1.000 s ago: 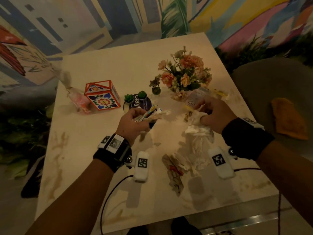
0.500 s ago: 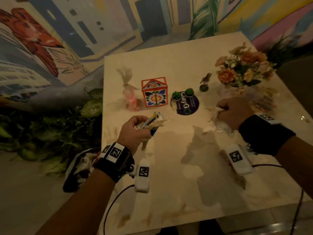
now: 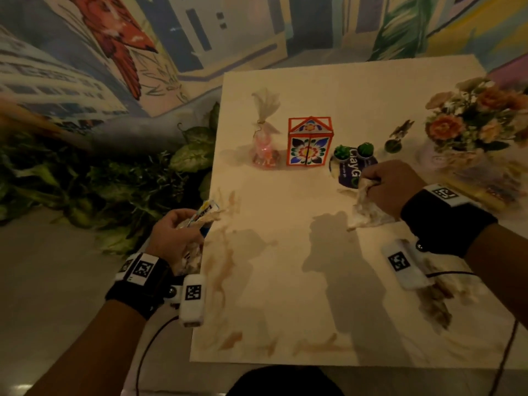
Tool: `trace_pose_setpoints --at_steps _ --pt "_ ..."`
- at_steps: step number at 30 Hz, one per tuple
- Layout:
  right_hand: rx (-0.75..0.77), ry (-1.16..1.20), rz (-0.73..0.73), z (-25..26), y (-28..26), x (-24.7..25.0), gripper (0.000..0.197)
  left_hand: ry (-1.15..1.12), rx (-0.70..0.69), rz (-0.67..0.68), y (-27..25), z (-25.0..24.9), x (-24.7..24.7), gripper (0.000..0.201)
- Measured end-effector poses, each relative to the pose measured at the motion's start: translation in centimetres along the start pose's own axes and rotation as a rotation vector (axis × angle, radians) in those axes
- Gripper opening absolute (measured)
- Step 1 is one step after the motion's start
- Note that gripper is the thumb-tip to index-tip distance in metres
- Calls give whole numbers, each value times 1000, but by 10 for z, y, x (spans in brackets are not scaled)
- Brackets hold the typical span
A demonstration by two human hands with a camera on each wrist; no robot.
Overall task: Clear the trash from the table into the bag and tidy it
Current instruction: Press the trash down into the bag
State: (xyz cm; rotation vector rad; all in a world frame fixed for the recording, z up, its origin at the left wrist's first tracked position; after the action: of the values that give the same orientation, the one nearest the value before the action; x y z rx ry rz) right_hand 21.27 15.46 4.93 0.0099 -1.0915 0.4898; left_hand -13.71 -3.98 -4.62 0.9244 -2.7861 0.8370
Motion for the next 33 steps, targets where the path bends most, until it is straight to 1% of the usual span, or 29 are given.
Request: trace_pose_setpoints --at_steps 2,5,9,11,14,16,20,23,26,28,30,31,33 --pt "47 -32 34 14 3 -8 20 -11 31 -54 -5 14 20 49" --pt "88 -76 72 33 3 -15 18 -1 62 -101 -12 29 43 49" --pt "176 -87 101 71 6 -36 18 -68 88 -141 -9 42 78 43" --pt "233 -103 91 100 7 -53 17 -77 112 -151 2 54 101 40" --pt "336 -71 58 154 7 -79 18 -44 130 -157 25 74 140 41" --pt "373 -63 73 191 8 -101 18 -24 129 -147 42 84 165 40" --pt "305 -56 124 257 13 -154 16 38 142 -114 79 104 217 37" --pt "257 -29 156 301 15 -194 13 164 136 -53 97 113 246 38" --pt "191 17 210 338 18 -236 27 277 112 15 114 115 272 35" --pt "129 61 231 351 20 -259 38 318 99 57 125 117 280 35" --pt "49 74 241 353 26 -280 40 359 79 88 134 120 282 38" --pt "8 75 254 352 28 -290 39 378 74 98 139 122 283 39" --pt "-62 62 267 348 34 -310 26 415 97 131 147 130 280 42"
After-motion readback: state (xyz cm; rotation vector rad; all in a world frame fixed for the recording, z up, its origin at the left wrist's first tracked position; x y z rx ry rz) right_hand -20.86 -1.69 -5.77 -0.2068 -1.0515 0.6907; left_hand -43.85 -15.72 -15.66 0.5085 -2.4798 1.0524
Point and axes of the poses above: each hand's wrist, its own y-axis towards the middle knuckle, its own x-axis out of the back of the hand, z = x × y, the point moved 7 cm from there along y, towards the middle knuckle, and after that the axes turned 1 degree about z, right-handed, at the moved point
